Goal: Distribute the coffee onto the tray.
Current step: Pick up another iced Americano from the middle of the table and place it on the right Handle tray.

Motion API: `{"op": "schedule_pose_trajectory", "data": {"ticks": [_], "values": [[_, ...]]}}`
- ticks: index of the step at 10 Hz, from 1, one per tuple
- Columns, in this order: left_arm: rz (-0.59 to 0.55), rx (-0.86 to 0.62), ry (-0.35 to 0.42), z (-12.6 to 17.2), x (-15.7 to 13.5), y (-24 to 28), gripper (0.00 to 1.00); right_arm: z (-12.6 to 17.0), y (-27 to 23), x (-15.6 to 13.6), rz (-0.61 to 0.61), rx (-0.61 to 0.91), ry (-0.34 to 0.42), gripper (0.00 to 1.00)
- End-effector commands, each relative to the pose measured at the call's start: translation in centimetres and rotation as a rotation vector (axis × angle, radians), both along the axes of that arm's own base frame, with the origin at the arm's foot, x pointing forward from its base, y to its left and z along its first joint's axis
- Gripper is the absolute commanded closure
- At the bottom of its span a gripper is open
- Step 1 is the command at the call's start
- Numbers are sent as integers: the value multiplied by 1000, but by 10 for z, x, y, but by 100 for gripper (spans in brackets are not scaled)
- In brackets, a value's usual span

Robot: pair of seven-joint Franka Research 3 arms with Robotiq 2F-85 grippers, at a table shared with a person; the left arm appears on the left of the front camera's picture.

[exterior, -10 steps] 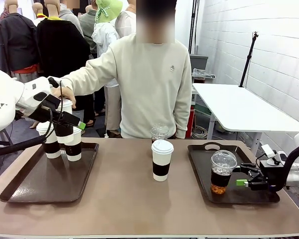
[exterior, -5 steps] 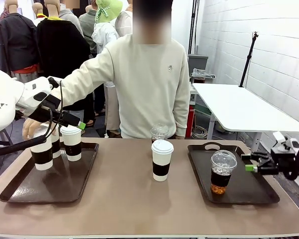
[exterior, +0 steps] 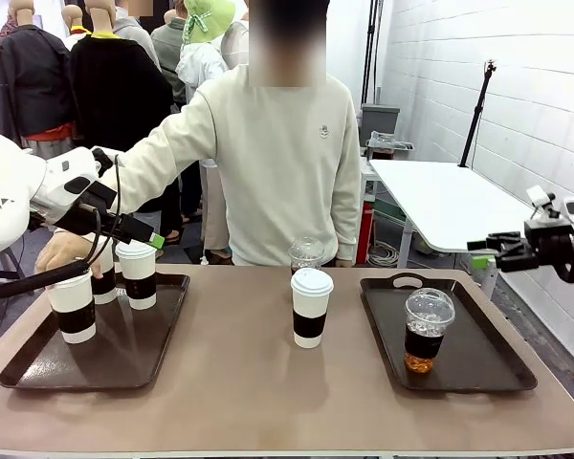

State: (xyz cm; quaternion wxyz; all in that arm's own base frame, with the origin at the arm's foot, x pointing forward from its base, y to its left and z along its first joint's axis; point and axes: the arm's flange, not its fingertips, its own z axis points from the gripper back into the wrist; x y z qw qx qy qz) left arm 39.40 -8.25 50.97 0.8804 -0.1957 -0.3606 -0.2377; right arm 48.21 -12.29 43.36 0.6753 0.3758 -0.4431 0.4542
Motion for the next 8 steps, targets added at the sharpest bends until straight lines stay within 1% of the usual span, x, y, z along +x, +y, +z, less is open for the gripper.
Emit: {"op": "schedule_pose_trajectory", "data": {"ticks": [1,2,3,8], "values": [[-5,1,1,-1,1,2,0,17,14,16,9,-67,46,0],[-5,1,1,-1,1,2,0,22,22,21,6,-91,57,0],[-5,1,1,-1,1,2,0,16,9,8,5,-26,8,0],[-5,1,1,-1,1,2,0,16,9,8,5,-26,8,0]]}}
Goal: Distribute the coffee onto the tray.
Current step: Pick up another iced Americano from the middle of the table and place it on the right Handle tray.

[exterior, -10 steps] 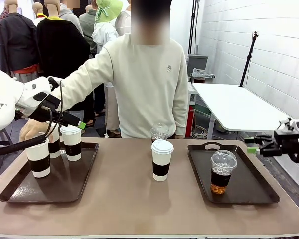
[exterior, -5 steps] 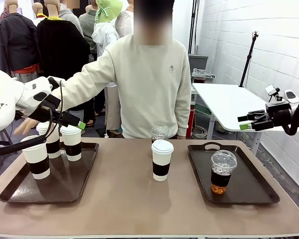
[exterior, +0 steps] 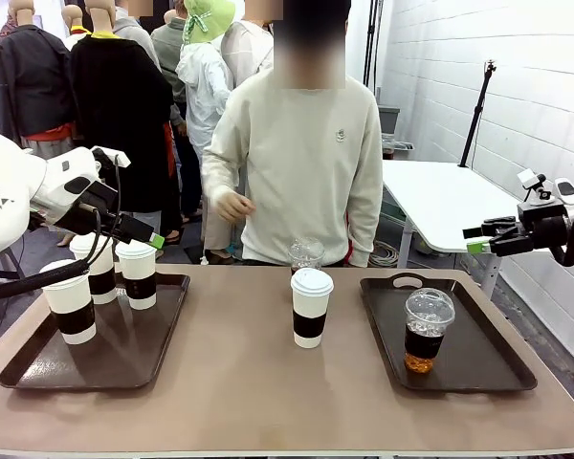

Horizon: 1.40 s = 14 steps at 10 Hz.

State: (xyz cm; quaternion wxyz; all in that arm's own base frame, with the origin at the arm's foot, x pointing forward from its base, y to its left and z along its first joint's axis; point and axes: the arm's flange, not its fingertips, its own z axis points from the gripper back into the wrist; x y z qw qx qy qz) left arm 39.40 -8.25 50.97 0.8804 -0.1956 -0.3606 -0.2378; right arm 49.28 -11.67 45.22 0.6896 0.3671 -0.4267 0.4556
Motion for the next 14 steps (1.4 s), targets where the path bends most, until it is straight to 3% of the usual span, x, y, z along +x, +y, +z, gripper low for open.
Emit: {"op": "schedule_pose_trajectory", "data": {"ticks": [1,4,9,14], "values": [[-5,1,1,-1,1,2,0,-2,3,-2,12,12,-18,0],[-5,1,1,-1,1,2,0,14,7,27,36,-23,-18,0],[-5,1,1,-1,1,2,0,16,69,101,181,-125,41,0],[-5,1,1,-1,1,2,0,11,87,105,206,-119,16,0]]}}
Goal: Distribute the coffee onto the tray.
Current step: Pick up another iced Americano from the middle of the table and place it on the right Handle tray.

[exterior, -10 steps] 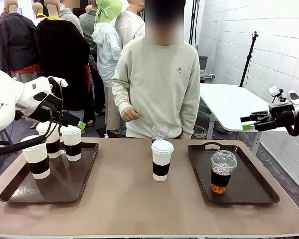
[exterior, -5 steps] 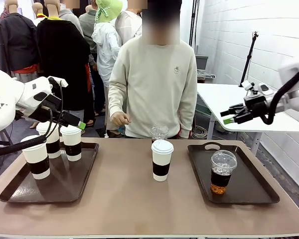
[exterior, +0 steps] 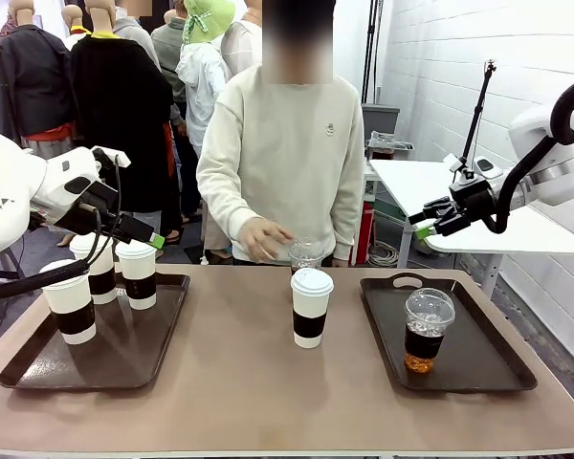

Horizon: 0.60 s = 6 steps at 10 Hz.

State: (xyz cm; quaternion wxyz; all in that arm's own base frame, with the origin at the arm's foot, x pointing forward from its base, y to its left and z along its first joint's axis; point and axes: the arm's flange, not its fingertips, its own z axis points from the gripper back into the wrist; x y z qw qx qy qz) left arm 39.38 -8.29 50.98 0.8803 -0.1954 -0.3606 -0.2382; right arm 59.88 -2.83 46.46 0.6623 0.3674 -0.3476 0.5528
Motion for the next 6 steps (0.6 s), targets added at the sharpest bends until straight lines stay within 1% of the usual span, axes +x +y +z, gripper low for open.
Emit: {"op": "schedule_pose_trajectory", "data": {"ticks": [1,2,4,6], "values": [[-4,0,1,-1,1,2,0,-1,-2,-1,-12,15,3,0],[-4,0,1,-1,1,2,0,0,0,0,0,0,0,0],[-4,0,1,-1,1,2,0,-8,33,9,50,-3,-12,0],[-4,0,1,-1,1,2,0,-13,50,15,79,-17,-4,0]]}}
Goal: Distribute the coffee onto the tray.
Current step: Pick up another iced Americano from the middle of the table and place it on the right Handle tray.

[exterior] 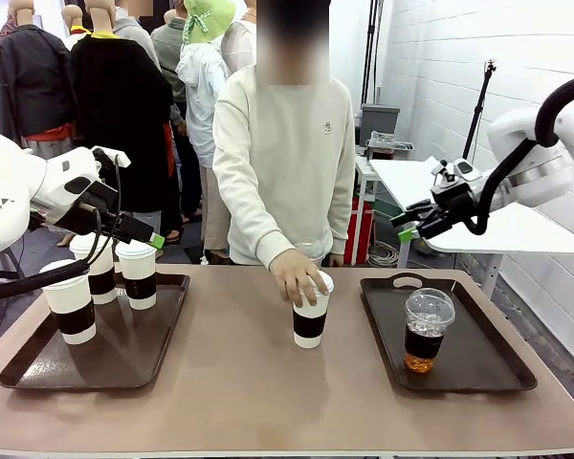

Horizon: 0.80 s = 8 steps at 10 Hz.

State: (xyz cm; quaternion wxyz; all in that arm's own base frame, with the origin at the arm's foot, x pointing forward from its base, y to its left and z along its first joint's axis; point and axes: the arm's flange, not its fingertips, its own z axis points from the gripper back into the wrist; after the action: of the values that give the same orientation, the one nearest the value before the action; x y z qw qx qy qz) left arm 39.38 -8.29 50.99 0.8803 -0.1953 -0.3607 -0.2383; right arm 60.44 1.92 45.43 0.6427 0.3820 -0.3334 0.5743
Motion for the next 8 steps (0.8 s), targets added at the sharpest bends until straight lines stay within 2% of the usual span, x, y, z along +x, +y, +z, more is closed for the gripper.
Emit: {"op": "schedule_pose_trajectory", "data": {"ticks": [1,8], "values": [[-4,0,1,-1,1,2,0,-5,4,10,11,-20,-9,0],[-4,0,1,-1,1,2,0,3,-8,7,-6,-21,-7,0]]}}
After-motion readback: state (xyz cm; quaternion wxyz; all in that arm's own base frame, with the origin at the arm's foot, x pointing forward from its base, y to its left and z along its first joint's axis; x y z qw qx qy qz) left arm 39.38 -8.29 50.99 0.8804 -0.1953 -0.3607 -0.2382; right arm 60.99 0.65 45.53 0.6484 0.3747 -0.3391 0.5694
